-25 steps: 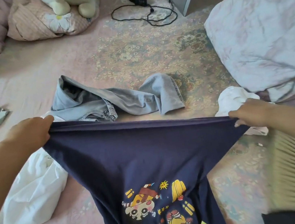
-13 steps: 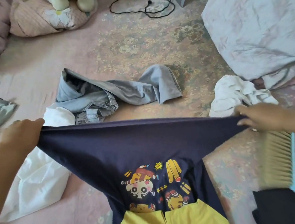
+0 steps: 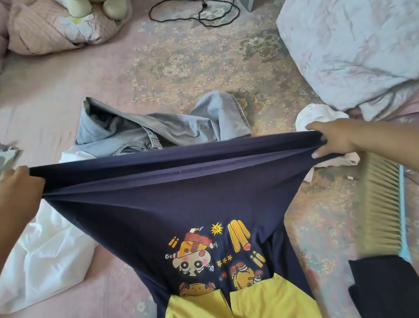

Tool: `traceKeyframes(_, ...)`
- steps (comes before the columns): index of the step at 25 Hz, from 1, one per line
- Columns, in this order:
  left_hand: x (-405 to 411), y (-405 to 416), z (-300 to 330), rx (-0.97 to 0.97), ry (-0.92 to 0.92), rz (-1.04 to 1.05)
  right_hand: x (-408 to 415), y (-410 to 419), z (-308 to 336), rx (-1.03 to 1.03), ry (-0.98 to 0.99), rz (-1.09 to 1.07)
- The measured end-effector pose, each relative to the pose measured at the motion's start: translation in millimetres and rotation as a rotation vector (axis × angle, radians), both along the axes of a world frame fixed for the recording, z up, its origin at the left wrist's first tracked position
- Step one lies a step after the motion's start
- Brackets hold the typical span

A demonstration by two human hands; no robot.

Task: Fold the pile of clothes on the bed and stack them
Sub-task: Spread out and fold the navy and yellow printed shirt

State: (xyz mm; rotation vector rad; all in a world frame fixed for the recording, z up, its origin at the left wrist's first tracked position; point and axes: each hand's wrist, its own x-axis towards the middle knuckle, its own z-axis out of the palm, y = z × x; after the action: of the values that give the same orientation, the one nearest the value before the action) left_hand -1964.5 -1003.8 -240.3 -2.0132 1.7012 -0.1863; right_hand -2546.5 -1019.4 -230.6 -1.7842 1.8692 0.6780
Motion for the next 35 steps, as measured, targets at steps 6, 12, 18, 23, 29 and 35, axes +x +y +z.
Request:
traceKeyframes(6,15,-12,12,-0.079,0.079,-0.038,-1,-21,6,-0.303,0.013,-0.144)
traceKeyframes(12,24,-36,13,-0.231,0.435,0.274,15,-40,-1,-0.294,-0.119,-0.326)
traceKeyframes(18,20,-65,-21,-0.124,0.691,0.521,40,-58,-19,-0.237,-0.557,-0.830)
traceKeyframes(23,-17,-102,-27,-0.081,0.536,0.510,62,-91,-40,-0.095,-0.583,-1.015)
traceKeyframes(29,-63,-93,-22,0.089,0.890,0.570,71,-117,-75,-0.054,-0.625,-1.164)
traceKeyframes(35,-33,-93,-50,-0.205,0.889,0.438,57,-131,-101,-0.373,-0.409,-1.023)
